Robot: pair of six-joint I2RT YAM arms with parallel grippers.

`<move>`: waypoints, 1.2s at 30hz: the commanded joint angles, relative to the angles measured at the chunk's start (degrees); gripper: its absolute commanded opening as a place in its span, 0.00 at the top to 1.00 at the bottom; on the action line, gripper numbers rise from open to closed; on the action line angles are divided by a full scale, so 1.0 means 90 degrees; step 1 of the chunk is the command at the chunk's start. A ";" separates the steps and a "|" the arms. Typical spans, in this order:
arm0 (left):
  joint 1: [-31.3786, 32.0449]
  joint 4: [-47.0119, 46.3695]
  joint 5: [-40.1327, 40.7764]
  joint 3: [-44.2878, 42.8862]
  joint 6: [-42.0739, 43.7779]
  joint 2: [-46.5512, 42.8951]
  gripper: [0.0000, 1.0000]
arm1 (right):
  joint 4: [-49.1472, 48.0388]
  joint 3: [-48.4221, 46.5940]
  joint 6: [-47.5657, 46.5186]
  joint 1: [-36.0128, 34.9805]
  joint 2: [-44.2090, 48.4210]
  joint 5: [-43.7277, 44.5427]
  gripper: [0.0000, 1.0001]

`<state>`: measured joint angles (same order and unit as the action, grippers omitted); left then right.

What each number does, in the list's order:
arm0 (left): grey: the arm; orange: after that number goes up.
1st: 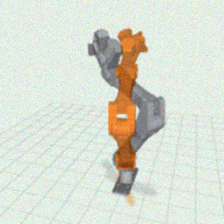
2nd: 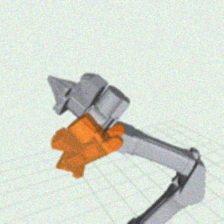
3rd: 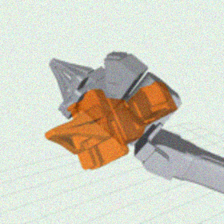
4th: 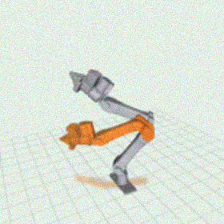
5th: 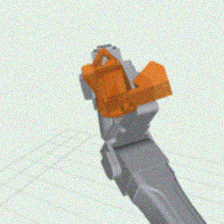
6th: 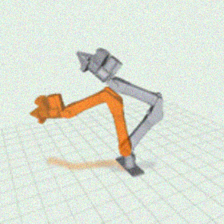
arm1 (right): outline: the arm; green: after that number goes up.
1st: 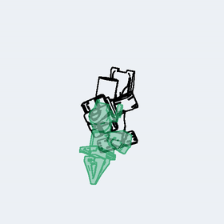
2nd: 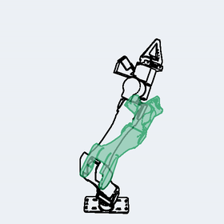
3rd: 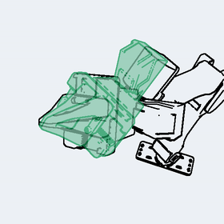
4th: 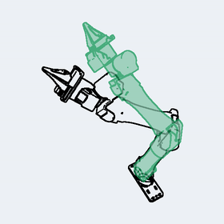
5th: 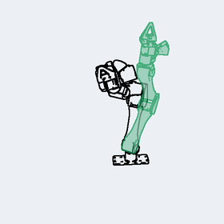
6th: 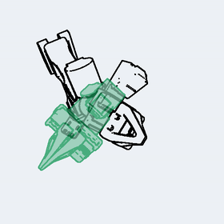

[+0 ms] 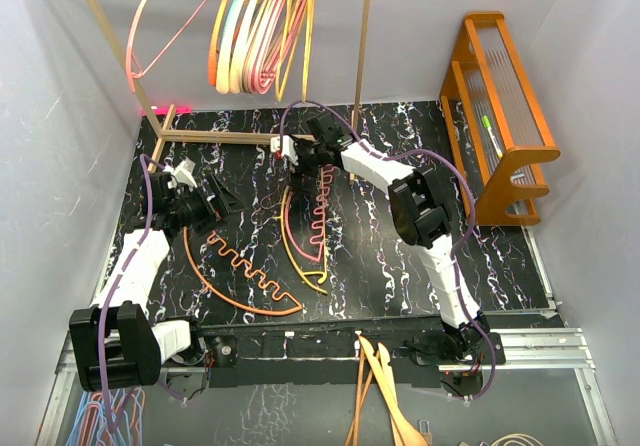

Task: Organize the hangers
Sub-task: Place the hanger at the clothesline, then pick up the hanger at the center of the board.

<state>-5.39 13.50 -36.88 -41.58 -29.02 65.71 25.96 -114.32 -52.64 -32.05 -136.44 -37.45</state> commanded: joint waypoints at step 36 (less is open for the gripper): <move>0.0037 -0.0368 -0.0890 0.0018 0.0393 0.0877 0.03 | 0.2287 0.1352 -0.2101 0.1092 0.2237 -0.0837 0.92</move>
<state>-5.34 15.73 -40.73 -43.48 -24.08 73.93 41.63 -107.50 -69.23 -24.51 -126.85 -41.54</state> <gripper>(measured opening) 0.971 0.146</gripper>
